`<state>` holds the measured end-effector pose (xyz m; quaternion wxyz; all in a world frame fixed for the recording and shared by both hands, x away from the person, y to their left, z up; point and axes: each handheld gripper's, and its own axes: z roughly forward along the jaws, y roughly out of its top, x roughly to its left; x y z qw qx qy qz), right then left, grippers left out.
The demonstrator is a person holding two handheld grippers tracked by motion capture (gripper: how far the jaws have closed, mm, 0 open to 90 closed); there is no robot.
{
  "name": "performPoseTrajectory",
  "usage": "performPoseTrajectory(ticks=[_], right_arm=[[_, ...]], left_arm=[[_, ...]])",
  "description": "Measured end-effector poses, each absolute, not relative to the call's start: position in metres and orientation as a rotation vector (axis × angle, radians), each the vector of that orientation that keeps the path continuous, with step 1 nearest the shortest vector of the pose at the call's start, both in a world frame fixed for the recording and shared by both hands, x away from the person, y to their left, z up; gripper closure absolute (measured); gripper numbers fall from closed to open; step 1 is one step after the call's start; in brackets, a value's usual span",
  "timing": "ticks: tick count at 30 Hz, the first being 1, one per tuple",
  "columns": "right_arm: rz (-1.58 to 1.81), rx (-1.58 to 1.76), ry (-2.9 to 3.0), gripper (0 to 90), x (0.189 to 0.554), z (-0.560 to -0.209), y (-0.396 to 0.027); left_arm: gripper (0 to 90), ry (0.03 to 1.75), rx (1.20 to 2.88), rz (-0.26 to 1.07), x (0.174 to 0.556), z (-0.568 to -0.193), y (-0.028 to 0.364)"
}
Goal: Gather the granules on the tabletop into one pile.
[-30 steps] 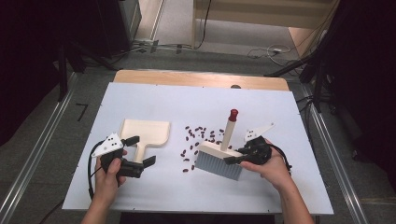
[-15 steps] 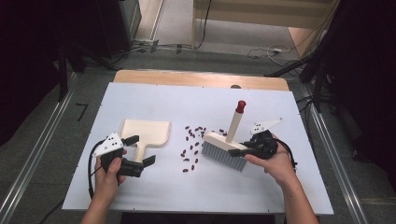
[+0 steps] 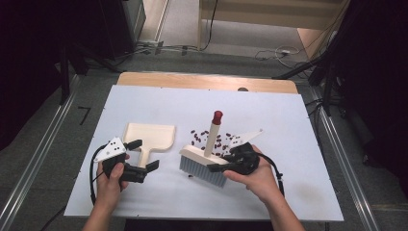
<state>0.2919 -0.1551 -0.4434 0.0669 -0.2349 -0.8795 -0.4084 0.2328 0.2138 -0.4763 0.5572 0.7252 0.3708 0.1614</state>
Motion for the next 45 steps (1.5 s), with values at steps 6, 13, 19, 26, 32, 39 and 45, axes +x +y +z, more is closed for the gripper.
performPoseTrajectory(ticks=[6, 13, 19, 26, 32, 39, 45], right_arm=[[-1.169, -0.715, -2.647, 65.3, 0.291, -0.461, -0.132], [-1.182, -0.846, -2.578, 65.3, 0.313, -0.476, -0.145], [-1.197, -0.946, -2.564, 65.2, 0.328, -0.475, -0.162], [-1.218, -1.052, -2.551, 65.2, 0.340, -0.476, -0.180], [-1.238, -1.160, -2.551, 65.2, 0.346, -0.475, -0.194], [-1.269, -1.188, -2.542, 65.3, 0.344, -0.468, -0.199], [-1.325, -1.157, -2.576, 65.3, 0.333, -0.450, -0.182]], left_arm=[[0.0, 0.880, 1.712, 0.379, 0.233, -0.476, 0.215], [0.0, 0.881, 1.709, 0.377, 0.233, -0.476, 0.216], [0.0, 0.880, 1.710, 0.373, 0.233, -0.477, 0.215], [0.0, 0.880, 1.712, 0.369, 0.233, -0.477, 0.215], [0.0, 0.886, 1.702, 0.374, 0.232, -0.476, 0.216], [0.0, 0.892, 1.692, 0.376, 0.232, -0.475, 0.218], [0.0, 0.895, 1.691, 0.377, 0.232, -0.475, 0.218]])
